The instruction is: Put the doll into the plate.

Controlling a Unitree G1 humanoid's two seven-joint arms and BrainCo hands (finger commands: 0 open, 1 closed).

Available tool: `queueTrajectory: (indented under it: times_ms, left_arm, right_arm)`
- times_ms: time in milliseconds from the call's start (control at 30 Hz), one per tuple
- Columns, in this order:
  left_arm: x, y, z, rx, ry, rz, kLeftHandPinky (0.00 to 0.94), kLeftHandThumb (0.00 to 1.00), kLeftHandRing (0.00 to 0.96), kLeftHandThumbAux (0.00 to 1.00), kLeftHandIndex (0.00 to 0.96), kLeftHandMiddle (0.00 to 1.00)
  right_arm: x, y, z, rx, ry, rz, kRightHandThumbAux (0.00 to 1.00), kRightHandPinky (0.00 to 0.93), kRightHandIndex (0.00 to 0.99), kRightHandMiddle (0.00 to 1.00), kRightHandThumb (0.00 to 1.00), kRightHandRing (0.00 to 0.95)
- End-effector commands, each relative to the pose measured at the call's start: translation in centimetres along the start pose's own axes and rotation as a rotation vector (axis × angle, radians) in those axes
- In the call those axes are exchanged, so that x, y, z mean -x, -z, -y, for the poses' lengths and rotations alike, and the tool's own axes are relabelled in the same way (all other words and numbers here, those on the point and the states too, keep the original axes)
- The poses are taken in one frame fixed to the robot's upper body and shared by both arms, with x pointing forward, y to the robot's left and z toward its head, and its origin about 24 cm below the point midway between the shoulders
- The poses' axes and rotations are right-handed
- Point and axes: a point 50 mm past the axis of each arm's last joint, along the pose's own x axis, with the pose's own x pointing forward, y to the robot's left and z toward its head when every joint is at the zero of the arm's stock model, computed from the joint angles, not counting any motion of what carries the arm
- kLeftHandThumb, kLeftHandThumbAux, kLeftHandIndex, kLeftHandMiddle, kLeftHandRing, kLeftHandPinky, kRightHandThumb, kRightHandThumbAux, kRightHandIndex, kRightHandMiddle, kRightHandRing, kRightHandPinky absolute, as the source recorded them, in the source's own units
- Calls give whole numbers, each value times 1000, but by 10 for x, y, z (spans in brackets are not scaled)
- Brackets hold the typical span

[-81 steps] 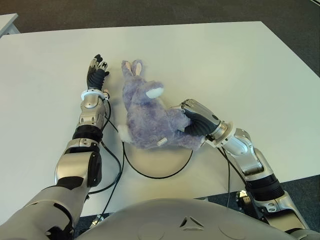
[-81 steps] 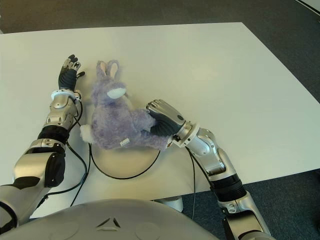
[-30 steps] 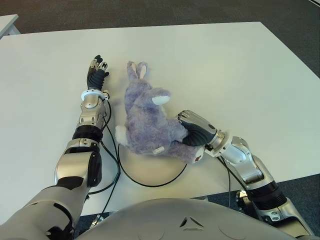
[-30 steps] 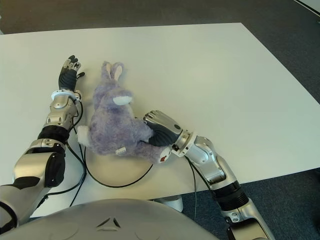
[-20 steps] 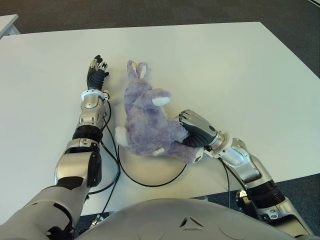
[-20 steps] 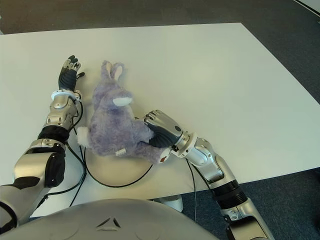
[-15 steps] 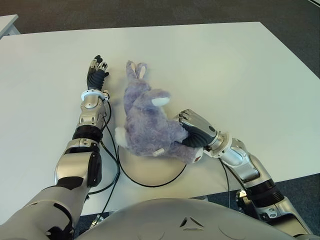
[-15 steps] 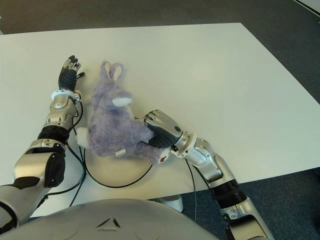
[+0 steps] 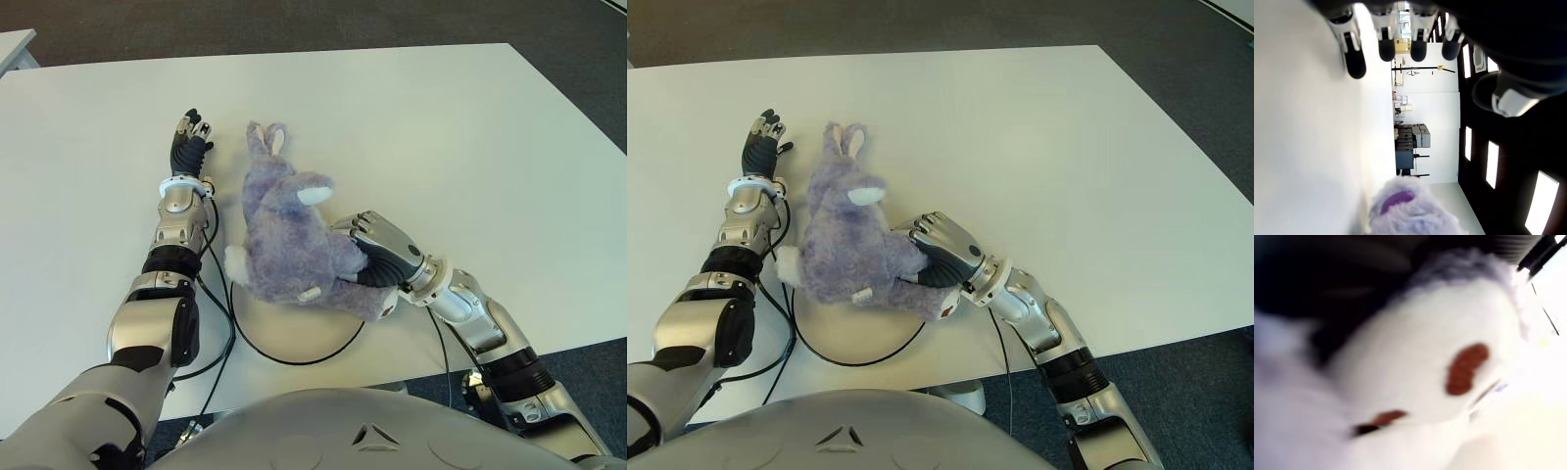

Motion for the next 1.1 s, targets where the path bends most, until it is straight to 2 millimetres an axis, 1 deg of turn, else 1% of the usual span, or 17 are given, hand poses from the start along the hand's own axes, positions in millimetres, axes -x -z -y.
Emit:
queueTrajectory:
  times_ms: [33, 67, 200, 267, 300, 333, 433, 467, 600, 733, 800, 1100]
  left_arm:
    - [7, 20, -3, 2, -10, -89, 57, 564, 0, 389, 0, 0]
    - [7, 20, -3, 2, -10, -89, 59, 565, 0, 389, 0, 0]
    - [7, 20, -3, 2, -9, -87, 59, 565, 0, 391, 0, 0]
    - [7, 20, -3, 2, -9, -86, 60, 565, 0, 395, 0, 0]
    - [7, 20, -3, 1, -9, -85, 61, 565, 0, 395, 0, 0]
    - [7, 20, -3, 1, -10, -85, 65, 566, 0, 398, 0, 0]
    - [7, 20, -3, 1, -11, -86, 69, 566, 0, 399, 0, 0]
    - [7, 20, -3, 1, -11, -86, 63, 565, 0, 400, 0, 0]
    - [7, 20, -3, 1, -12, -88, 70, 568, 0, 399, 0, 0]
    - [7, 21, -3, -1, -14, -89, 69, 570, 0, 399, 0, 0]
    - [7, 21, -3, -2, -15, -90, 67, 570, 0, 397, 0, 0]
    - [7, 20, -3, -2, -16, -89, 50, 560, 0, 388, 0, 0]
  right_arm:
    - [8, 4, -20, 4, -114, -54, 540, 85, 226, 301, 197, 230]
    - [8, 4, -20, 7, -116, -58, 539, 62, 210, 279, 186, 214]
    - [8, 4, -21, 14, -115, -65, 537, 42, 197, 261, 176, 201]
    - [8, 4, -21, 18, -114, -67, 531, 4, 162, 213, 152, 162]
    - [8, 4, -21, 20, -114, -69, 531, 1, 159, 210, 150, 159]
    - [8, 5, -21, 22, -115, -70, 527, 0, 129, 175, 136, 130]
    - [8, 5, -22, 28, -121, -76, 522, 0, 102, 144, 125, 105]
    - [8, 5, -22, 30, -123, -78, 515, 0, 73, 111, 114, 79]
    - [8, 5, -23, 42, -130, -86, 501, 0, 43, 61, 99, 39]
    - [7, 5, -23, 46, -131, -89, 498, 0, 37, 48, 97, 30]
    - [7, 5, -23, 48, -131, -91, 492, 0, 21, 25, 98, 10]
    - [7, 6, -24, 45, -127, -97, 475, 0, 0, 0, 120, 0]
